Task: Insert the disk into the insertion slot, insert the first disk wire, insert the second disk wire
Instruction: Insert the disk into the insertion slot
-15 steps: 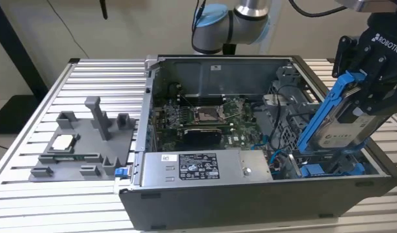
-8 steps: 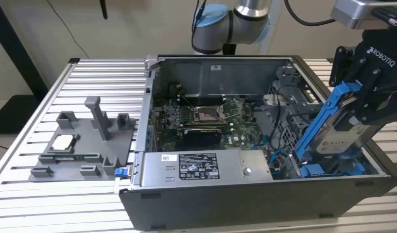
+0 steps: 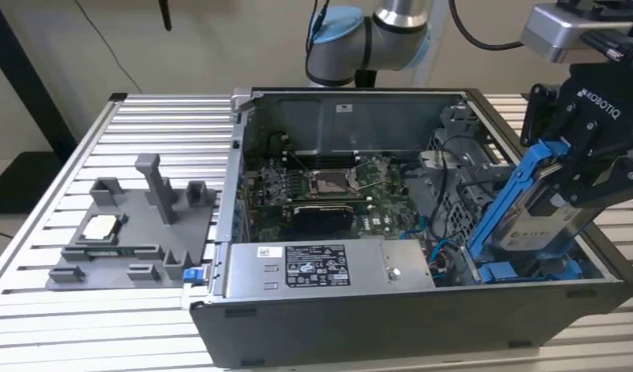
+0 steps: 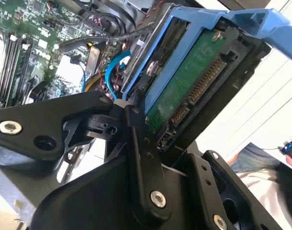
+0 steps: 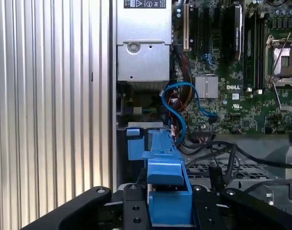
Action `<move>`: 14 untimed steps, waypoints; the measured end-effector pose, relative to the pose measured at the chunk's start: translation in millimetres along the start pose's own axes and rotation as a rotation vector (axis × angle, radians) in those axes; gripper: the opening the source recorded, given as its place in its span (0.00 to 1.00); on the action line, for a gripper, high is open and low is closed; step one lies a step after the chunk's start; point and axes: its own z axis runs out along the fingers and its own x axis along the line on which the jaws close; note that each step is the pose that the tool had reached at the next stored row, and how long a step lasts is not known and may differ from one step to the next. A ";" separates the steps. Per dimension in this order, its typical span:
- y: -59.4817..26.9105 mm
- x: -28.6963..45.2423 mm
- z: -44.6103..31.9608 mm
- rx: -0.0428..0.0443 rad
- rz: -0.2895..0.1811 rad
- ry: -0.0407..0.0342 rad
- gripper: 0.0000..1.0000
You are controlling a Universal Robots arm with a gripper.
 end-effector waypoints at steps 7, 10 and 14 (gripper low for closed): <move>-0.7 -0.1 11.2 0.0006 0.000 -0.0002 0.33; -0.9 -0.1 16.5 0.0007 0.000 0.0000 0.33; -1.2 -0.1 23.7 0.0007 0.000 0.0001 0.33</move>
